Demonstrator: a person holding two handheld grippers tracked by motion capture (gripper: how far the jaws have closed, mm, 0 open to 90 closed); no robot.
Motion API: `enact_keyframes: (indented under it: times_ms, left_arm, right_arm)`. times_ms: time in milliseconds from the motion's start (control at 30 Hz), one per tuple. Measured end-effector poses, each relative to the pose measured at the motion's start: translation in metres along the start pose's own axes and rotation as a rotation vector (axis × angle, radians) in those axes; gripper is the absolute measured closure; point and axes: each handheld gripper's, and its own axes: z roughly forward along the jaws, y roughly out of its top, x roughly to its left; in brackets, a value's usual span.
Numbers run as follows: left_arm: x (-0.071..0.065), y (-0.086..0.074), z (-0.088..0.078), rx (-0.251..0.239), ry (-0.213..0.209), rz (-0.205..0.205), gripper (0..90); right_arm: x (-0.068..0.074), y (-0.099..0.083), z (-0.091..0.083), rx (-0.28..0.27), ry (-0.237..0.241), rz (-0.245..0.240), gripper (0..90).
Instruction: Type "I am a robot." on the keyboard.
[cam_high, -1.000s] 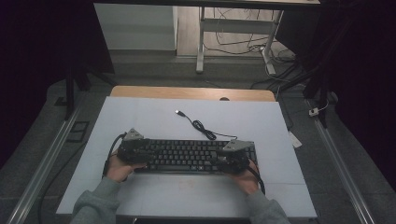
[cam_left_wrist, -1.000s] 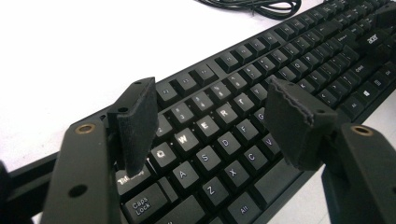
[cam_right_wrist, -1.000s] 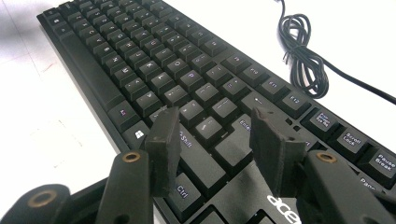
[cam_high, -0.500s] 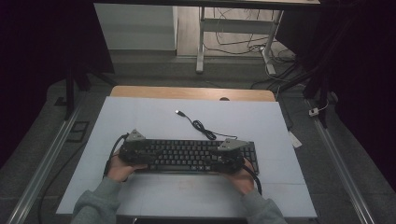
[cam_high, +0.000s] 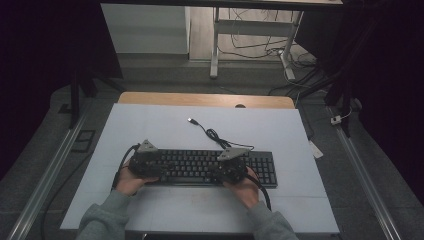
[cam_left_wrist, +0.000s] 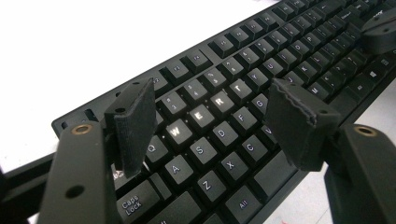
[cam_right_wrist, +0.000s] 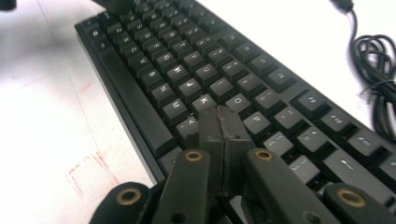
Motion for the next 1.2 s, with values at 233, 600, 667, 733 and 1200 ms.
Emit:
enact_keyframes:
  times_ms: [233,600,667,733,1200]
  left_arm:
    - [0.000,0.000,0.001,0.007,-0.001,0.004,33.8]
    - [-0.001,0.000,0.002,0.012,0.003,0.007,33.3]
    - [-0.001,0.000,0.002,0.012,0.004,0.009,33.2]
    - [-0.001,0.000,0.001,0.010,0.003,0.008,33.2]
    - [0.003,-0.004,-0.004,-0.005,0.001,-0.018,33.0]
  right_arm:
    - [0.002,0.000,0.009,0.025,0.009,-0.005,89.6]
    - [0.004,-0.003,0.017,0.060,-0.002,-0.021,89.8]
    - [0.004,-0.002,0.016,0.056,-0.002,-0.017,89.8]
    - [0.004,-0.002,0.013,0.039,-0.005,-0.023,89.7]
    - [-0.018,-0.011,-0.021,-0.091,-0.057,0.059,72.3]
